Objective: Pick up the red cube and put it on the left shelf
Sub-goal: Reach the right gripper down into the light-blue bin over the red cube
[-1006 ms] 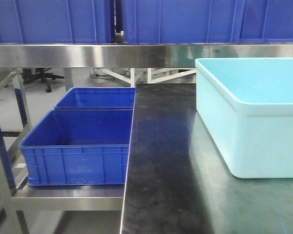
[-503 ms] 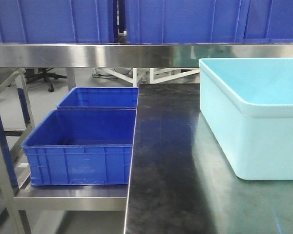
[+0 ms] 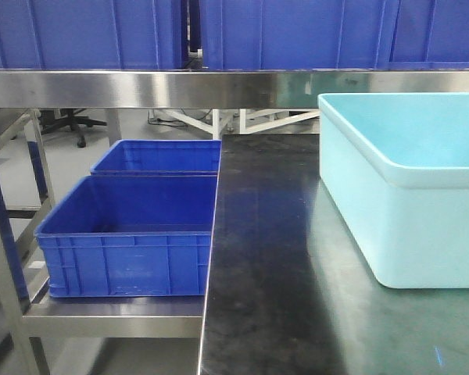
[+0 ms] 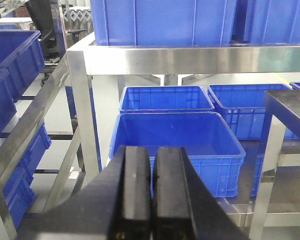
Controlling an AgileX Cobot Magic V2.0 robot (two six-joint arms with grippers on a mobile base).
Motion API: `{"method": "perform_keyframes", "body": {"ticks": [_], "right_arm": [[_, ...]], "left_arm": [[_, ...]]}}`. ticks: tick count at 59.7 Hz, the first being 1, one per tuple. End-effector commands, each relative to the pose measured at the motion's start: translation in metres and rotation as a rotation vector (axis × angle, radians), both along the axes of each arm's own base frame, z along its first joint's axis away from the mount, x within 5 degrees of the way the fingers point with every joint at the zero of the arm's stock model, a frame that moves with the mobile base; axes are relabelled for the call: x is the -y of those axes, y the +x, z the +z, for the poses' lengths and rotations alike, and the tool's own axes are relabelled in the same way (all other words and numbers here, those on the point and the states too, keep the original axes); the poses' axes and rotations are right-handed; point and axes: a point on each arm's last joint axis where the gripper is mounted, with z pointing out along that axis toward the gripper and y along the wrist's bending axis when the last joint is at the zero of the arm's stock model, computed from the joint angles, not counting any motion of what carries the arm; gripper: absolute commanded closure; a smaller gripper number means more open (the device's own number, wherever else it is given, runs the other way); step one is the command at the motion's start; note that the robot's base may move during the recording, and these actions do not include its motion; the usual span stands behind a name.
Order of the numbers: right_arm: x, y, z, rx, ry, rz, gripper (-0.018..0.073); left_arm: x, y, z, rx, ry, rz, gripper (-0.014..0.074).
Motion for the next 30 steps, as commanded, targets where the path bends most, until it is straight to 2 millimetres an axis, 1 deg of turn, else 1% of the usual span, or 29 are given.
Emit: {"method": "perform_keyframes", "body": {"ticks": [1,20,30], "right_arm": [[0.003,0.002,0.019,0.087,-0.050,0.021,-0.0054],[0.004,0.013,-0.002,0.023,-0.065,0.027,-0.0054],[0.004,0.017,-0.009,0.003,-0.065,0.028,-0.0054]], "left_arm": [[0.000,0.000,0.001,0.080,-0.009,-0.007,0.0495],[0.000,0.000,0.001,0.080,-0.009,-0.007,0.0495],[0.000,0.000,0.001,0.080,-0.009,-0.007,0.0495]]}}
